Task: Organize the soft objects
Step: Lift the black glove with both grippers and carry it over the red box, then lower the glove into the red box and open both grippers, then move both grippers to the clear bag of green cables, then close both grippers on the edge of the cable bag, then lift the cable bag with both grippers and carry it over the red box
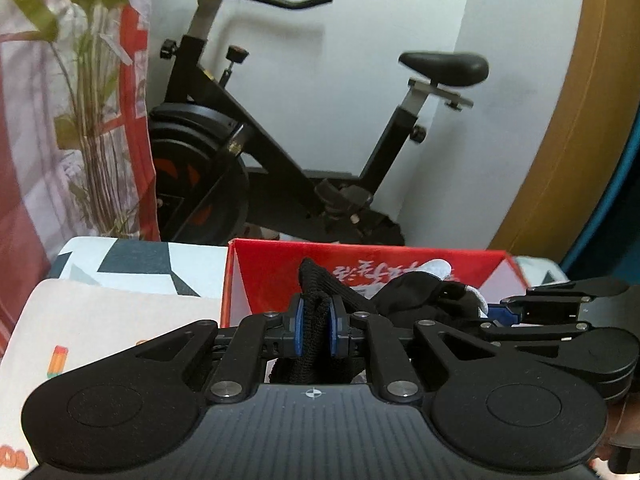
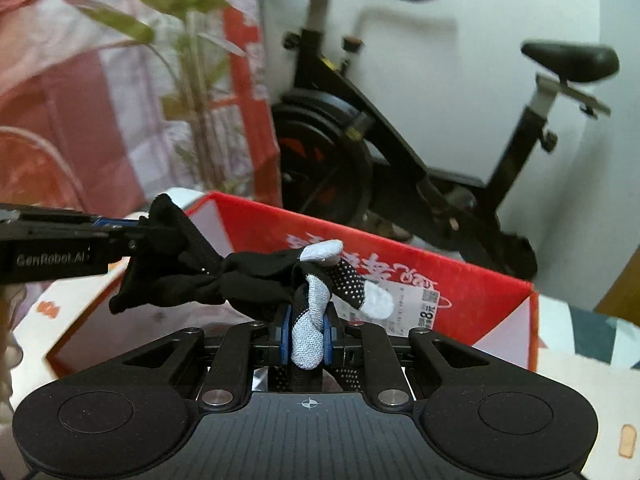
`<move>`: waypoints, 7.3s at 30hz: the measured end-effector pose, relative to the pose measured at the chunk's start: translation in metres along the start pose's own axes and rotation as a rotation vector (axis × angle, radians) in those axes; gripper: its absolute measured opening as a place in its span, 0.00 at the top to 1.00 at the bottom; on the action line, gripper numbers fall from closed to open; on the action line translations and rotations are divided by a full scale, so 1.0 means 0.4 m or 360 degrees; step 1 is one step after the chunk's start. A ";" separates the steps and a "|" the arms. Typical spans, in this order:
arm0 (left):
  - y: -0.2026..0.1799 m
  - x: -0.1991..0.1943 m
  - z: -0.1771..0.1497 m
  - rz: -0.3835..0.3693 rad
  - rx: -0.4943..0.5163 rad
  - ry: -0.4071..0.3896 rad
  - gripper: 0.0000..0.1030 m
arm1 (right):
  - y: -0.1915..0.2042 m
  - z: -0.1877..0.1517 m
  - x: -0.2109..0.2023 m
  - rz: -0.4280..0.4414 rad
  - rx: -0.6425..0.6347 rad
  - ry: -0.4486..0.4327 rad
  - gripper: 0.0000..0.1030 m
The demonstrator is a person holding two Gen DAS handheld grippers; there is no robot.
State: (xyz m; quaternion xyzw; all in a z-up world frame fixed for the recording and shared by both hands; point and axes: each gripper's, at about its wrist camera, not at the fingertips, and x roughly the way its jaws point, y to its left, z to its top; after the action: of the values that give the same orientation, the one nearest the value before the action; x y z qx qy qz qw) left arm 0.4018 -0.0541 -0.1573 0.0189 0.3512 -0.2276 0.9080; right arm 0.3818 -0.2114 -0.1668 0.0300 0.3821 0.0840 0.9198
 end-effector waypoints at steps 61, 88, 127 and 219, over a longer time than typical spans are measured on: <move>-0.087 -0.300 -0.409 -0.0013 0.0008 0.0216 0.44 | 0.071 -0.492 -0.319 -0.0007 0.0319 0.0108 0.55; -0.112 -0.343 -0.531 0.0010 -0.0194 0.0251 0.45 | 0.074 -0.645 -0.393 0.0065 0.0383 0.0105 0.55; -0.040 -0.155 -0.495 -0.0198 -0.0299 0.0360 0.59 | 0.067 -0.545 -0.163 0.0173 0.0317 0.0154 0.57; -0.010 -0.049 -0.110 -0.0147 -0.0230 0.0197 0.80 | -0.005 -0.128 -0.059 0.0040 0.0233 -0.0072 0.79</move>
State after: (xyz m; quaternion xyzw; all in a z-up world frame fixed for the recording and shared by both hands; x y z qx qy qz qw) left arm 0.3596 -0.0410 -0.1773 -0.0489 0.4225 -0.2416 0.8722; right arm 0.3297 -0.2182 -0.1868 0.1037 0.3659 0.0666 0.9224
